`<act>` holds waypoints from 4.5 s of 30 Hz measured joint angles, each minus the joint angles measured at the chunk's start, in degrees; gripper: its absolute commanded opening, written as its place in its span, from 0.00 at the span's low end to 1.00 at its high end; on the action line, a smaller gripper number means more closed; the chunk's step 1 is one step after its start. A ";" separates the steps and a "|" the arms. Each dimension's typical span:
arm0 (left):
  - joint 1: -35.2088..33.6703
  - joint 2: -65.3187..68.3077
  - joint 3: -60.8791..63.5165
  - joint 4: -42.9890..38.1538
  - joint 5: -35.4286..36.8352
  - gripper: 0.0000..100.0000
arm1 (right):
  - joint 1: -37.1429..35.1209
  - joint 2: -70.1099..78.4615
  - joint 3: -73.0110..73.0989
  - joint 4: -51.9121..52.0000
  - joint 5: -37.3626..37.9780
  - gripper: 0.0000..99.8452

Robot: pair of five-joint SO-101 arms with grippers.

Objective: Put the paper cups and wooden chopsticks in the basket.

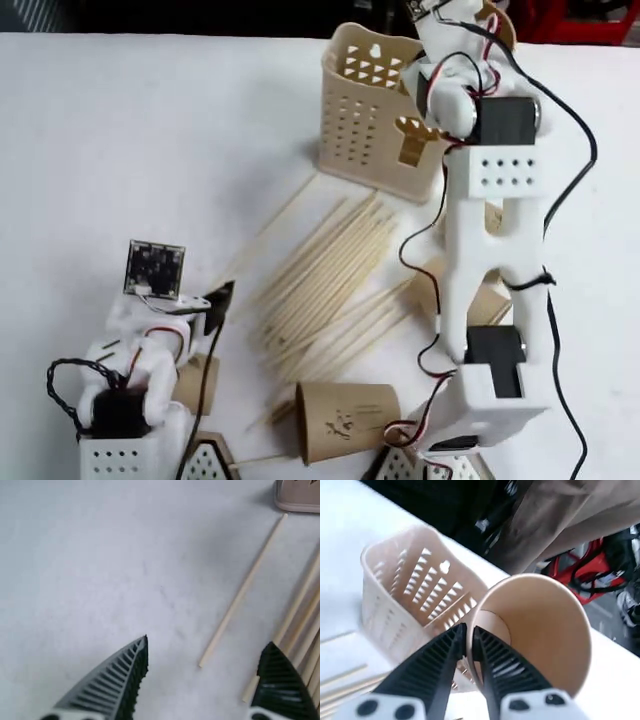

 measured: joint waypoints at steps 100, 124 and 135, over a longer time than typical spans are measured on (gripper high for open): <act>0.00 0.00 0.00 0.00 0.00 0.35 | 17.67 -25.14 73.41 -16.00 -11.16 0.02; 0.00 0.00 0.97 -0.62 0.00 0.35 | 23.74 -25.14 52.48 2.55 8.88 0.02; 0.00 0.00 1.14 -1.58 0.00 0.35 | 23.74 -25.14 37.89 7.91 10.29 0.02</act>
